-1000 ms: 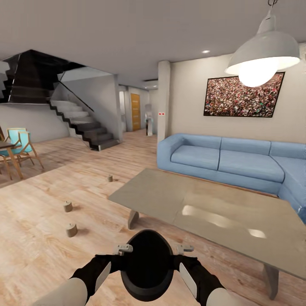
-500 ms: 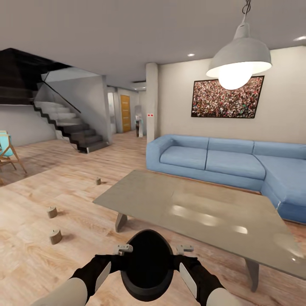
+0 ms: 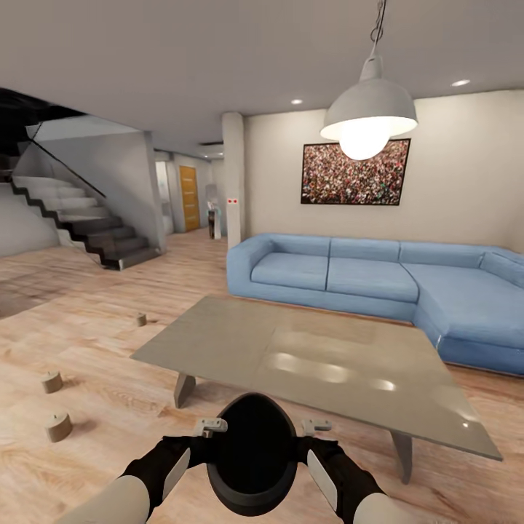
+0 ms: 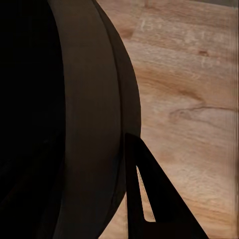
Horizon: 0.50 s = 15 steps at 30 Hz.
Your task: Place each of the two pumpkins and all three candles from the living room inside a cabinet in the living room (use any cabinet), then make sure every cabinet is closed, and position the cauldron so it is next to a table in the living room.
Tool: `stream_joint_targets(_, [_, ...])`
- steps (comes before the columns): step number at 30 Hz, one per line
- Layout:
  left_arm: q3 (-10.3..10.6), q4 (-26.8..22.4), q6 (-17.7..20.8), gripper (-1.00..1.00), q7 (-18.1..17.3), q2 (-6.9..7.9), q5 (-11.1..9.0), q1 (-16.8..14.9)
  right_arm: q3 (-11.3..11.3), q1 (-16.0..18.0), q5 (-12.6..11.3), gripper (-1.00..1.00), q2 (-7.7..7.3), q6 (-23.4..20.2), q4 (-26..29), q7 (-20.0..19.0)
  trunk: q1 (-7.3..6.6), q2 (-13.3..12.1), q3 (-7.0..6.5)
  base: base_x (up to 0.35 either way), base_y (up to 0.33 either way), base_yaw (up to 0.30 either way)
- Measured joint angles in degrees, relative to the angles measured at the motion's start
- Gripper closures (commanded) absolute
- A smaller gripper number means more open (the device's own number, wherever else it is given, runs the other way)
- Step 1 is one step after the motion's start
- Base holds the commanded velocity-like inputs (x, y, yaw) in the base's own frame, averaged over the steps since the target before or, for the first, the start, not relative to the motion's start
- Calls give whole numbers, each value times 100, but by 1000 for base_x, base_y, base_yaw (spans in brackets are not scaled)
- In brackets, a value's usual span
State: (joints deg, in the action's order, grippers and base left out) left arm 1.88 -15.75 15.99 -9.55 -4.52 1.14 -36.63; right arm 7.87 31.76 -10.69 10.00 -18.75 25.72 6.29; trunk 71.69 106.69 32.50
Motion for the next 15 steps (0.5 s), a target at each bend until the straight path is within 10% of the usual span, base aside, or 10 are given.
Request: stream_joint_targets(15, [0, 0, 0, 100, 0, 0, 0, 0, 0, 0, 1, 100, 0, 1, -1, -1, 0, 0, -90, 0, 0, -225])
